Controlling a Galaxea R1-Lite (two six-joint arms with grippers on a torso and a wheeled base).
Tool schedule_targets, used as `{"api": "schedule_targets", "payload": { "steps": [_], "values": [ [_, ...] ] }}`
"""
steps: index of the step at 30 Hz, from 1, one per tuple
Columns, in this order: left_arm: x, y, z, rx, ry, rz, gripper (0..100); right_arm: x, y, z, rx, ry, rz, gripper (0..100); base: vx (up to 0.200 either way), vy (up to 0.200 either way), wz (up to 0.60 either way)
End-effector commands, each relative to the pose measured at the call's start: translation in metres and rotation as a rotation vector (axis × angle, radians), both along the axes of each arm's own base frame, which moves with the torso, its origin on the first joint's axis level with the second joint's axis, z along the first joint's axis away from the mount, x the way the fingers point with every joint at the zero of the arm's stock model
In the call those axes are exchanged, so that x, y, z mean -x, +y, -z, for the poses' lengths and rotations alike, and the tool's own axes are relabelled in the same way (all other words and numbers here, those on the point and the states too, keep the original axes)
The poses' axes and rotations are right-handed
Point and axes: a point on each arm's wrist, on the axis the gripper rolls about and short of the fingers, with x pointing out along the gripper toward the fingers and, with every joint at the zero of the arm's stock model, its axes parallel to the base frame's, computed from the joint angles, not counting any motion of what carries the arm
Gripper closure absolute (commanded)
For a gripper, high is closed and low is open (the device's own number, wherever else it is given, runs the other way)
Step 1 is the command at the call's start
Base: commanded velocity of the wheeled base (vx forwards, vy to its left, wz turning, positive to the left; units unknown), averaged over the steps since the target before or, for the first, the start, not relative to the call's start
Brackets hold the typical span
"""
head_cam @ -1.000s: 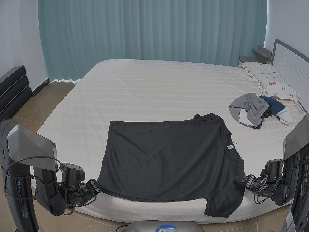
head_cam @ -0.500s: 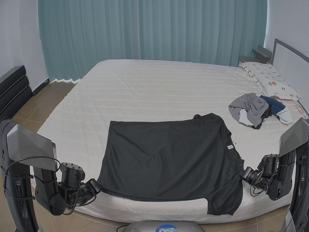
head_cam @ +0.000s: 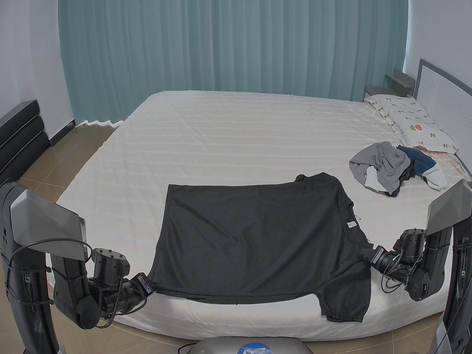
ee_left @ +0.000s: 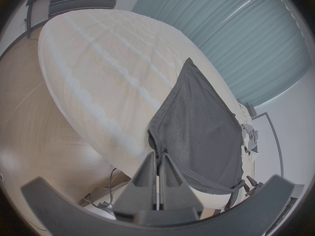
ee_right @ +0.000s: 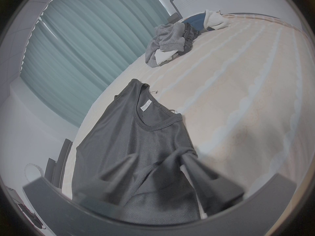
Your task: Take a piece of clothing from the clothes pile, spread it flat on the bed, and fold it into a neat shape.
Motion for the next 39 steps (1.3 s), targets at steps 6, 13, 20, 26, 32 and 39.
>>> {"api": "schedule_targets", "payload": {
  "steps": [6,13,20,26,32,39],
  "values": [
    [0.000,0.000,0.000,0.000,0.001,0.000,100,0.033,-0.003,-0.023,-0.037,0.013,-0.144,0,0.000,0.000,0.00],
    [0.000,0.000,0.000,0.000,0.002,0.000,100,0.059,-0.002,-0.011,0.020,0.123,-0.264,0,0.000,0.000,0.00],
    [0.000,0.000,0.000,0.000,0.002,0.000,100,0.068,0.000,-0.002,0.007,0.175,-0.341,0,0.000,0.000,0.00],
    [0.000,0.000,0.000,0.000,0.002,0.000,100,0.066,0.001,0.005,-0.009,0.187,-0.360,0,0.000,0.000,0.00],
    [0.000,0.000,0.000,0.000,0.001,0.000,100,0.059,0.000,0.012,-0.001,0.181,-0.363,0,0.000,0.000,0.00],
    [0.000,0.000,0.000,0.000,0.001,0.000,100,0.056,-0.001,0.010,0.006,0.165,-0.354,100,0.000,0.000,0.00]
  ]
}}
